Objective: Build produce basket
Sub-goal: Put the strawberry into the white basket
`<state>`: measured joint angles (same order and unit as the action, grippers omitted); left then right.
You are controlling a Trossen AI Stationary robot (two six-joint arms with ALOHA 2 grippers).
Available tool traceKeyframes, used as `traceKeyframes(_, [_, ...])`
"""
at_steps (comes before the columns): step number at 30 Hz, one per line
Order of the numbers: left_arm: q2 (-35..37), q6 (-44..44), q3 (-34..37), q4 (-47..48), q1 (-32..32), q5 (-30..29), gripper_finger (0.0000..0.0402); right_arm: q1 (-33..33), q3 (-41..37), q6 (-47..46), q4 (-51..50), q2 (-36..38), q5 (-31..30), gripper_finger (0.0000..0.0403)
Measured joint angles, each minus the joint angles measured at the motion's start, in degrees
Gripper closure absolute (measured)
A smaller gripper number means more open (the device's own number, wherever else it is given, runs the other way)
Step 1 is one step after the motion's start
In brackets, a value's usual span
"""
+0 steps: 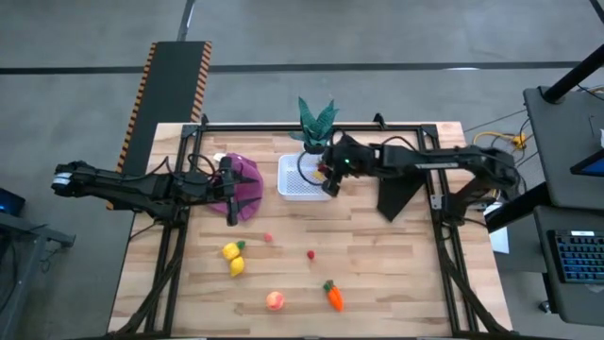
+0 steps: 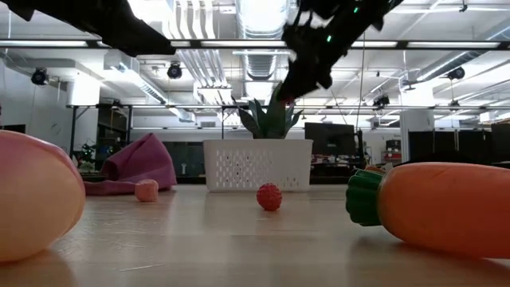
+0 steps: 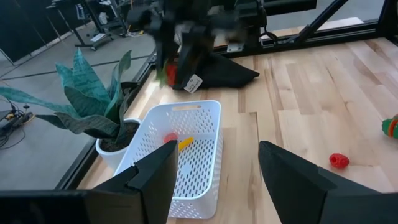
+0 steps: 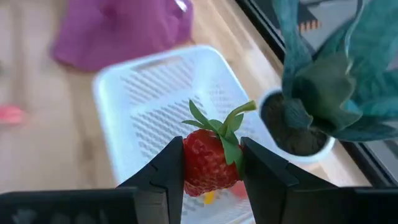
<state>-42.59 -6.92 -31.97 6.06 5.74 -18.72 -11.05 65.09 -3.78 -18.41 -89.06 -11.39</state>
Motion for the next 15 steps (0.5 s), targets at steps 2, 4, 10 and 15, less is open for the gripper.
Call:
traceKeyframes(2, [0.04, 0.0, 0.0, -0.04, 0.0, 0.0, 0.0192, -1.3, 0.05, 0.64, 0.24, -2.11, 0.46, 0.0283])
traceKeyframes(4, [0.04, 0.0, 0.0, 0.02, 0.0, 0.0, 0.0192, -2.12, 0.07, 1.21, 1.11, -4.13, 1.33, 0.0283])
traceKeyframes(10, [0.07, 0.0, 0.0, 0.0, 0.0, 0.0, 0.0192, -2.73, 0.08, 2.85, 1.27, -8.28, 0.42, 0.0283])
traceKeyframes(15, [0.09, -0.01, 0.0, -0.01, 0.0, 0.0, 0.0192, -2.73, 0.09, 3.46, 1.36, -9.69, -4.27, 0.0279])
